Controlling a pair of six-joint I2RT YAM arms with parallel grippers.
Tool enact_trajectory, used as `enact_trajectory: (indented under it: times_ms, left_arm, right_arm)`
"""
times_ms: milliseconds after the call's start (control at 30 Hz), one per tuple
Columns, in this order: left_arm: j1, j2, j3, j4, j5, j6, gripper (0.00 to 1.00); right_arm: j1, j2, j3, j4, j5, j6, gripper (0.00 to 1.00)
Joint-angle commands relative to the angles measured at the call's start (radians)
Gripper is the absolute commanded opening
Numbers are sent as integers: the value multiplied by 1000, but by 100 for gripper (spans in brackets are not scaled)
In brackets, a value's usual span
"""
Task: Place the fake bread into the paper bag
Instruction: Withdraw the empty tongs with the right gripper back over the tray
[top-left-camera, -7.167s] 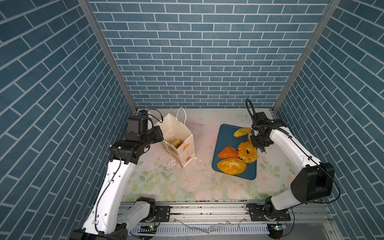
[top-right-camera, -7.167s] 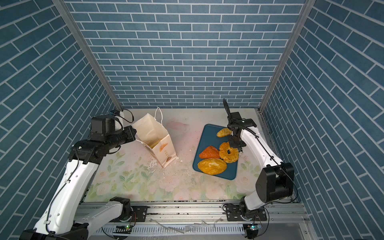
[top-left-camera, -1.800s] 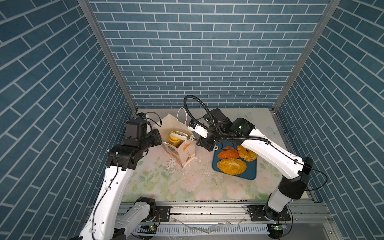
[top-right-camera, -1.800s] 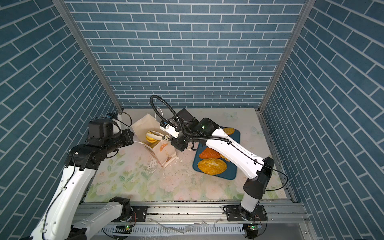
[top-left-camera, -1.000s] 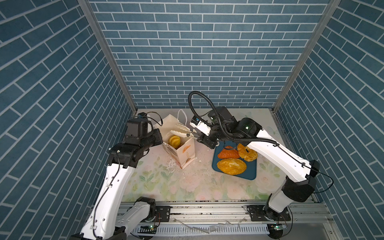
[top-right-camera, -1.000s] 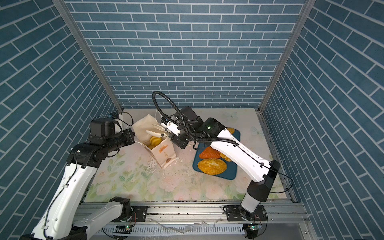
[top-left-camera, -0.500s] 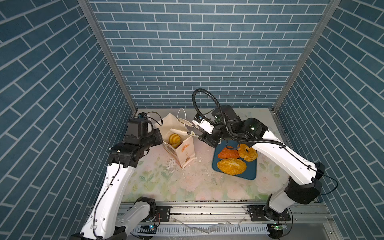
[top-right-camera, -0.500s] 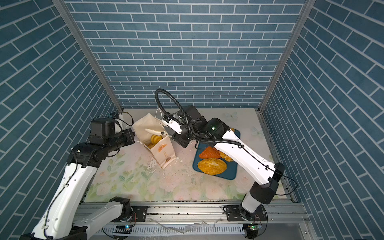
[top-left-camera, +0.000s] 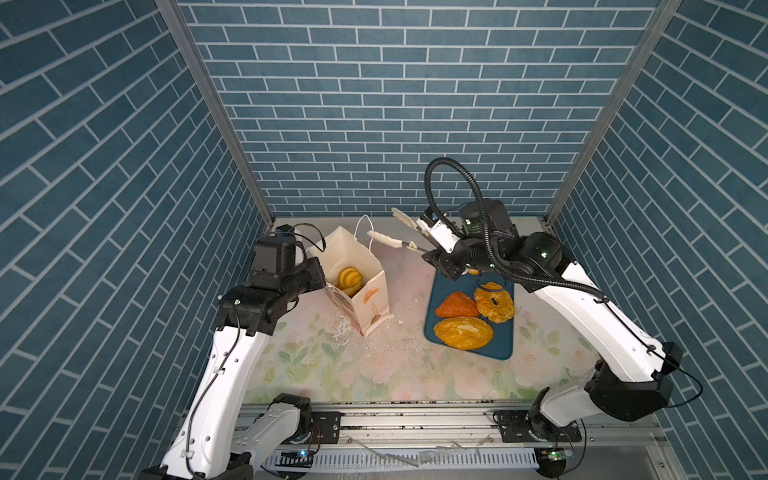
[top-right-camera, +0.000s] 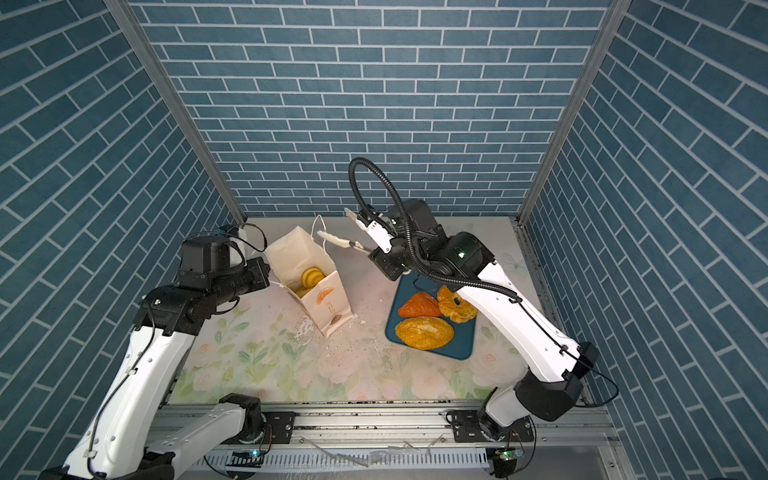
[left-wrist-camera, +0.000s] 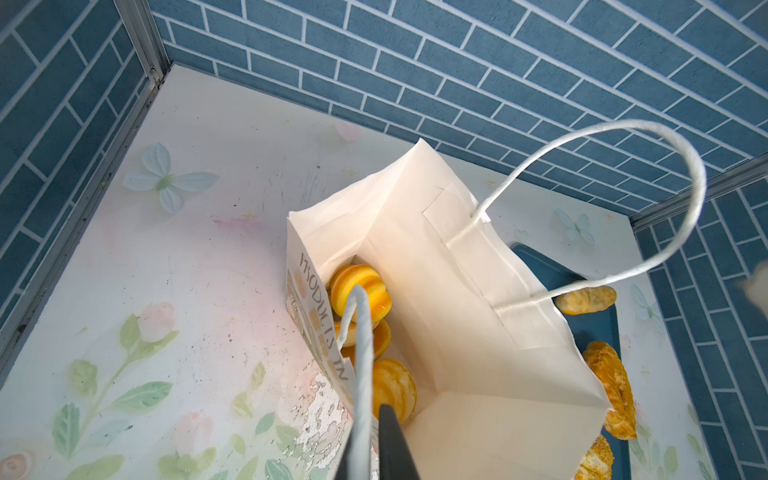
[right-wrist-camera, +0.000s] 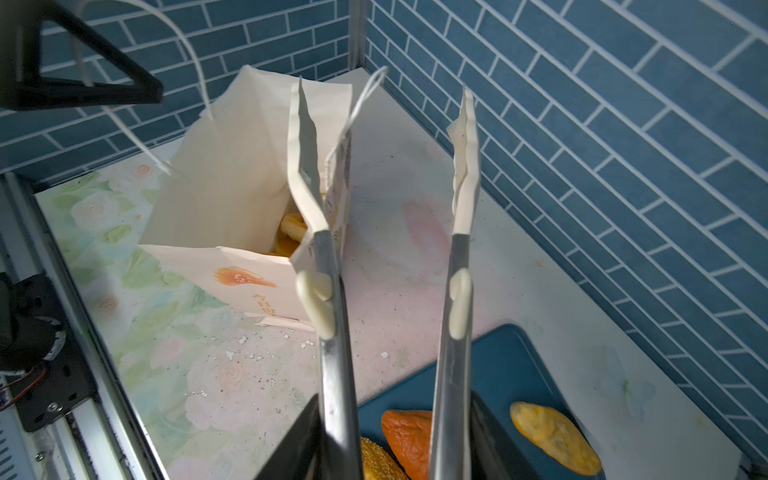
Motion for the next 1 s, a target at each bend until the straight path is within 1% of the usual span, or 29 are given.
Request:
enact_trajectory:
  times_ms: [0, 133, 267, 433, 533, 600, 733, 833, 967]
  left_arm:
    - [-3, -2, 17, 0, -3, 6, 10]
    - [-3, 2, 18, 4, 0, 5, 10]
    - [-3, 5, 19, 4, 0, 8, 10]
    - [-4, 7, 16, 8, 2, 6, 10]
    - [-3, 6, 12, 7, 2, 4, 10]
    - [-3, 6, 7, 7, 1, 4, 10]
    - [-3, 6, -4, 11, 0, 3, 10]
    - [-3, 6, -9, 13, 4, 3, 10]
    - [-3, 4, -8, 11, -4, 4, 10]
  right_arm:
    - [-72, -63, -29, -5, 41, 54, 51]
    - [-160, -88, -61, -52, 100, 95, 51]
    - [-255, -107, -123, -71, 129, 138, 51]
    - [-366, -117, -235, -53, 106, 228, 50]
    - [-430, -96, -277, -76, 94, 312, 50]
    - [-474, -74, -299, -93, 84, 346, 50]
    - [-530, -44, -348, -75, 42, 363, 48]
    - [-555, -8, -370, -81, 65, 375, 48]
    - [-598, 14, -412, -54, 47, 406, 49]
